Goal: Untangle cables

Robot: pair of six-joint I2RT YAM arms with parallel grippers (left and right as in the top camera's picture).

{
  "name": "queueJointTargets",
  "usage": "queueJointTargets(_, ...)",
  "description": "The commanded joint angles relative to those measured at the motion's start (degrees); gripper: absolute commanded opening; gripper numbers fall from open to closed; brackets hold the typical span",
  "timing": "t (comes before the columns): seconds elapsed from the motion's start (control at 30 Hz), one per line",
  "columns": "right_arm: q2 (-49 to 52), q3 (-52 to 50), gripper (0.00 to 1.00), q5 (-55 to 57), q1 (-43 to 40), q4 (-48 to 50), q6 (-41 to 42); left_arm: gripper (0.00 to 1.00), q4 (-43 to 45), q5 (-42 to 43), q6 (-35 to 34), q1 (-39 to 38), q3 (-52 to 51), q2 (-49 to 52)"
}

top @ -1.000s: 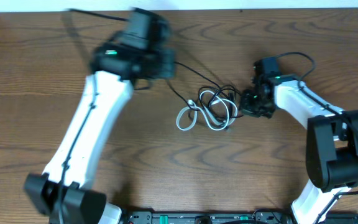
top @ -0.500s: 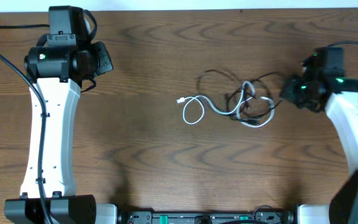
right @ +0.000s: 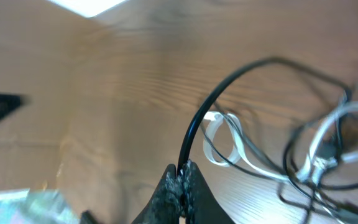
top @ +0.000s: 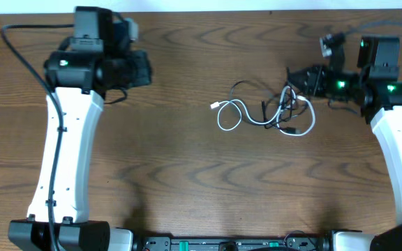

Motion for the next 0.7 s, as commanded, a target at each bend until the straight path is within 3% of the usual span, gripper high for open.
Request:
queueJointTargets(0.0, -1.4, 7.1, 0.01, -5.2, 1.9, -0.2, 3.1, 0.41, 0.5, 5.0, 1.1, -3.6, 0.2, -0.2)
queueJointTargets(0.2, -1.4, 13.6, 0.01, -5.3, 2.3, 0.2, 11.0, 0.5, 4.9, 7.6, 1.1, -8.3, -0.2, -0.1)
queueJointTargets(0.37, -1.4, 15.9, 0.01, -9.7, 2.3, 1.7, 11.5, 0.59, 8.6, 8.8, 1.1, -10.3, -1.8, 1.0)
queueJointTargets(0.5, -1.4, 16.1, 0.01, -9.1, 2.1, 0.4, 9.9, 0.59, 8.8, 9.9, 1.7, -10.7, -2.1, 4.4)
queueJointTargets(0.67, -1.4, 16.1, 0.05, 5.1, 2.0, -9.2, 5.3, 0.59, 9.0, 14.6, 4.4, -11.5, -2.1, 12.1)
